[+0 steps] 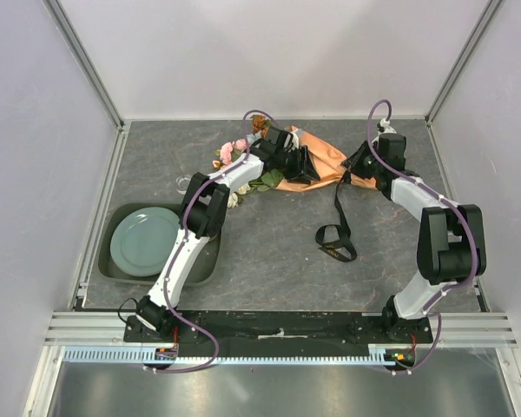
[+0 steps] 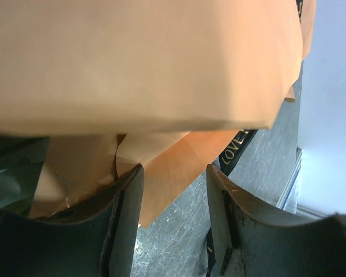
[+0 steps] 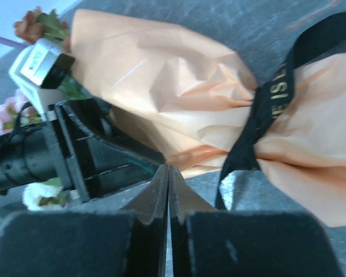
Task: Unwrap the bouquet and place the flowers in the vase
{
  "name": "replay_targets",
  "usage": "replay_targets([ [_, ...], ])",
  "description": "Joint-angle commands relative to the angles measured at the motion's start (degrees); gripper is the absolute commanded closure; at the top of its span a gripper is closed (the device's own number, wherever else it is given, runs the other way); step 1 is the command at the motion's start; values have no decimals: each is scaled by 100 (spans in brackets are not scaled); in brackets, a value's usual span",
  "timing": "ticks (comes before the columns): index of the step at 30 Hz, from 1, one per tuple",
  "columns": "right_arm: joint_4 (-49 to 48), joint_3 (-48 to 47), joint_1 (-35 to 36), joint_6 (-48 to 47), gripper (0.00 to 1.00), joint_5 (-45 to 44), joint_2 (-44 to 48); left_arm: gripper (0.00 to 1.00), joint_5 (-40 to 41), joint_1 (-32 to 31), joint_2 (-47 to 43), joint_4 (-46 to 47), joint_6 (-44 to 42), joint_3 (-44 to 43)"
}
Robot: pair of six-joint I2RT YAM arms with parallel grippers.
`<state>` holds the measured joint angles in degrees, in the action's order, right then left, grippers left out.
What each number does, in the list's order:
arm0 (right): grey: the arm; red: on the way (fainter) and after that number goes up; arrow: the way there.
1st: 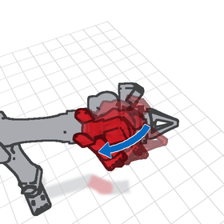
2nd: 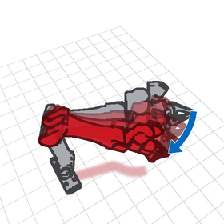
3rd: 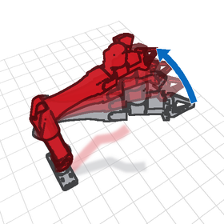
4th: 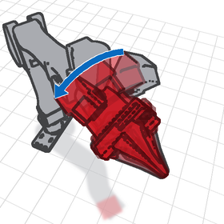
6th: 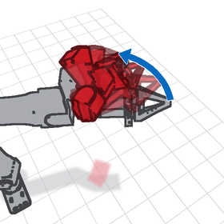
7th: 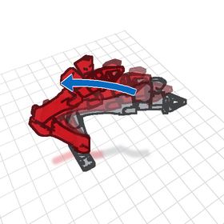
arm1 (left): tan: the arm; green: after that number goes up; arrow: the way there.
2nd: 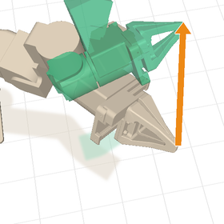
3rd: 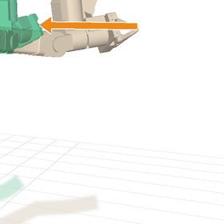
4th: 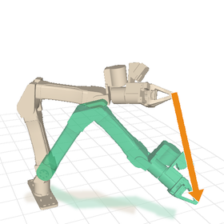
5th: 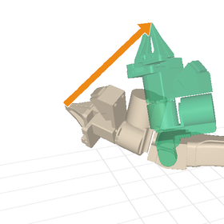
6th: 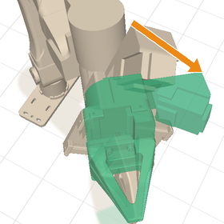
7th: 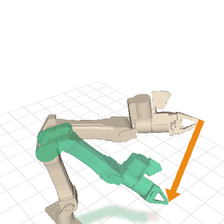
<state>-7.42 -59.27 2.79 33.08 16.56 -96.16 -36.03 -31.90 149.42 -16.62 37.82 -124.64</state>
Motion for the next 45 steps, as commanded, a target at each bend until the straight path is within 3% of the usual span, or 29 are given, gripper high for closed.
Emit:
replay_targets([
  [1,723,-637,-59,-687,89,-654,-77,45,140,17,69,-245,15,89],
  [6,1383,-1139,-50,-1251,61,-803,-675,45,123,17,17,-262,-29,89],
  [8,1392,-1192,-59,-1400,56,-733,-842,45,114,17,-1,-254,-47,98],
  [19,1410,-1333,-59,-1568,59,-610,-1238,45,105,17,-1,-280,-91,72],
  [22,1367,-1325,-41,-1454,73,-461,-1265,45,88,8,16,-280,-91,80],
  [23,1331,-1298,-41,-1419,81,-347,-1247,45,96,17,16,-280,-91,80],
  [26,1226,-1184,-33,-1304,90,-285,-1090,45,87,17,16,-289,-100,89],
  [30,1339,-1192,-24,-1295,92,-442,-843,45,96,26,25,-280,-109,106],
  [33,1410,-1193,-41,-1260,87,-329,-703,45,96,35,43,-280,-109,124],
  [36,1392,-1184,-33,-1234,72,-293,-685,45,79,35,52,-280,-100,133],
  [45,1269,-1184,-33,-1207,71,-179,-790,45,87,35,34,-280,-109,150],
])
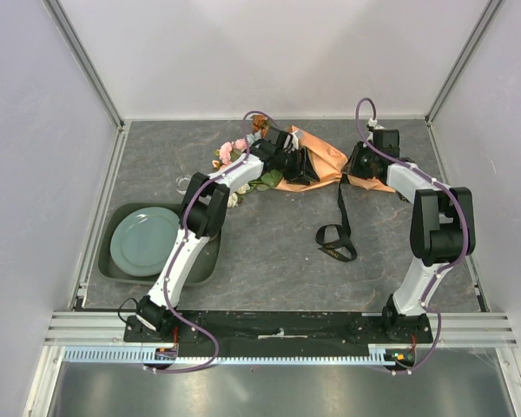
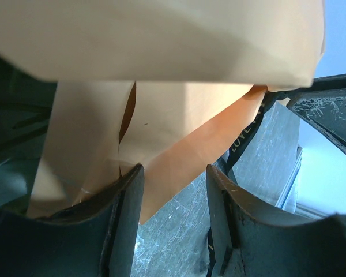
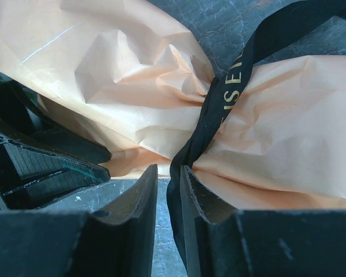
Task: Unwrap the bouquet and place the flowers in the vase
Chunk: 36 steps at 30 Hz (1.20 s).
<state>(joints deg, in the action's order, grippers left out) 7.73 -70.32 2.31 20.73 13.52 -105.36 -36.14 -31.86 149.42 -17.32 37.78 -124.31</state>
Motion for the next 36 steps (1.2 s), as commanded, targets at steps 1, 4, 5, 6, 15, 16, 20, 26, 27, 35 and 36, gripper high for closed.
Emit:
replay_targets([
  [1,-237,-87,16,19,67,107,112,45,98,30,34,-219,-104,109],
  [4,-245,-78,16,1,66,133,51,45,81,30,34,-210,-104,118],
  [5,-254,-78,16,-8,66,151,33,45,81,30,34,-210,-104,126],
  [6,-237,-69,16,-8,67,125,7,45,81,30,34,-210,-104,126],
  [15,-412,-25,24,-87,73,195,-63,45,81,30,34,-210,-131,153],
  [16,-421,-16,33,-78,75,195,-72,45,81,30,34,-210,-131,153],
  [20,-509,27,68,-34,82,239,-81,45,81,30,43,-219,-122,153],
  [26,-369,10,60,-95,70,-147,-116,45,63,30,34,-210,-130,144],
  [27,-351,10,59,-130,70,-200,-99,45,63,30,34,-219,-139,153],
  [35,-289,168,42,-183,64,-990,402,45,46,30,43,-210,-139,162],
  [36,-289,160,33,-192,62,-965,376,45,46,30,34,-210,-131,162],
])
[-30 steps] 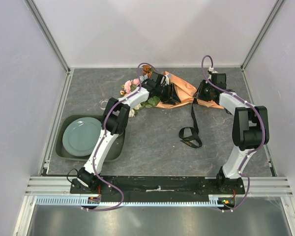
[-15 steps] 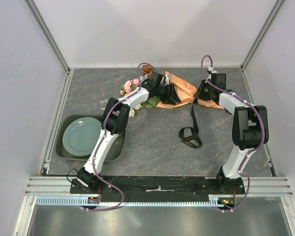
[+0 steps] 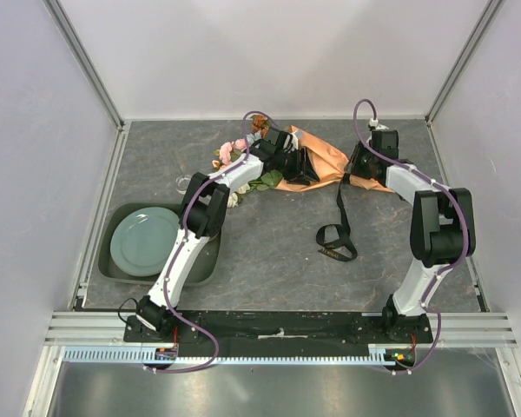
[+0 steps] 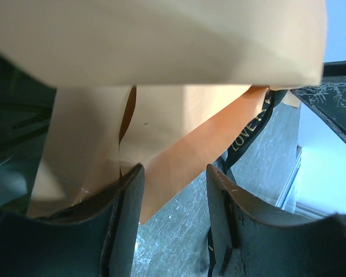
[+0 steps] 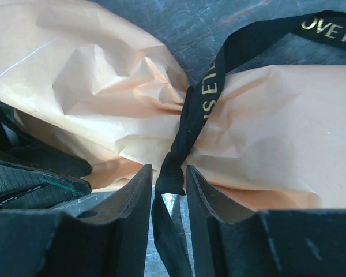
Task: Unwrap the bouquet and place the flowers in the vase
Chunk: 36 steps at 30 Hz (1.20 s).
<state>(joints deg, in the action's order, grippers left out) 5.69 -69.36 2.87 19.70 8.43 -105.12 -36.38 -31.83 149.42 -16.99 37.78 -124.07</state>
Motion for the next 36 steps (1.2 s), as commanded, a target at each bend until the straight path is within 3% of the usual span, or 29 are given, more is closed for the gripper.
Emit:
replay_targets([
  [1,-77,2,-41,-98,62,-378,300,45,61,28,34,-243,-139,146],
  [7,-235,-60,-85,-107,67,484,-52,45,70,37,-10,-252,-192,208],
  [12,-244,-77,-85,-72,69,555,-167,45,70,55,-10,-243,-183,208],
  [18,-507,89,-85,226,83,1011,-79,45,70,55,16,-252,-174,182],
  [28,-771,125,-85,438,85,1258,-219,44,61,55,8,-243,-192,225],
  [36,-947,116,-85,640,99,1495,-290,45,52,55,43,-243,-157,182],
])
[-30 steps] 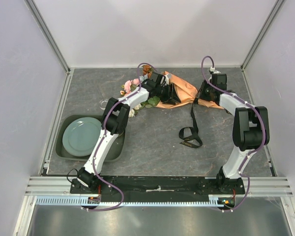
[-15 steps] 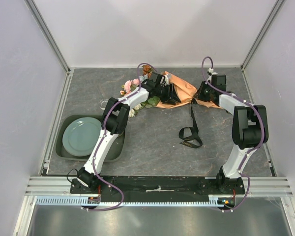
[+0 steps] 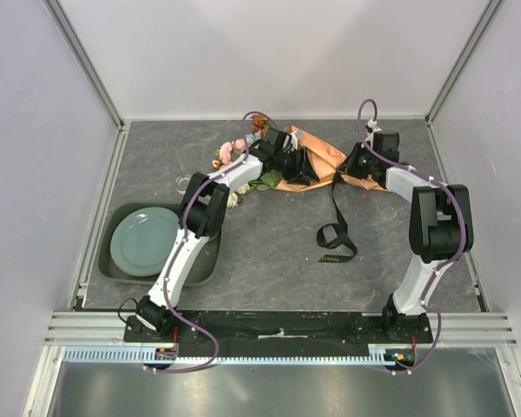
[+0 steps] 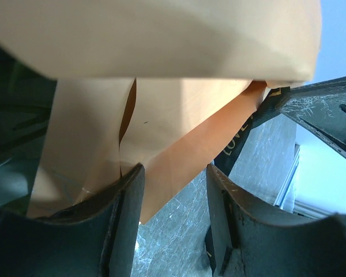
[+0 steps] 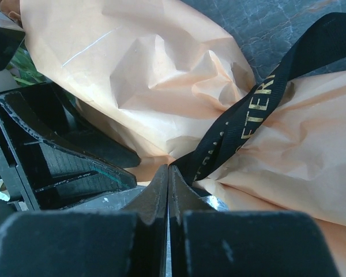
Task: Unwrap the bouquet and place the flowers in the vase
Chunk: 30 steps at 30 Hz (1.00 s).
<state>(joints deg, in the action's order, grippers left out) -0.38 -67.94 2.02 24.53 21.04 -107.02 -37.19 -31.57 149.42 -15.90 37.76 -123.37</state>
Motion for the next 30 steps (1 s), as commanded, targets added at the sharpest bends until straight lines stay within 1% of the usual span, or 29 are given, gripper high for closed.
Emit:
replay_targets([
  [1,-340,-35,0,192,100,269,-126,45,124,28,43,-352,-163,112],
  [4,-340,-35,0,183,100,305,-91,45,124,28,52,-352,-155,120],
  [5,-305,-26,0,105,97,244,-73,45,124,28,52,-352,-163,120],
  [6,-191,-26,0,52,94,112,-4,45,107,28,52,-352,-155,129],
  [7,-129,-26,0,-27,83,-133,32,45,115,28,52,-361,-172,129],
  [8,-85,-26,0,-123,78,-239,58,45,107,28,43,-352,-181,138],
  [10,12,-43,9,-186,73,-372,76,44,107,28,43,-352,-172,138],
  [11,29,-61,0,-195,72,-372,59,44,115,28,52,-352,-164,138],
  [15,21,-44,0,-142,72,-241,-47,45,107,28,52,-352,-155,129],
  [23,-225,88,35,121,76,155,-91,44,98,28,69,-344,-137,112],
  [26,-304,97,96,210,80,217,-196,44,107,28,69,-344,-128,112],
  [29,-287,44,149,245,85,164,-266,44,98,28,60,-344,-137,103],
  [30,-278,-17,175,254,90,181,-275,44,98,28,69,-352,-137,111],
])
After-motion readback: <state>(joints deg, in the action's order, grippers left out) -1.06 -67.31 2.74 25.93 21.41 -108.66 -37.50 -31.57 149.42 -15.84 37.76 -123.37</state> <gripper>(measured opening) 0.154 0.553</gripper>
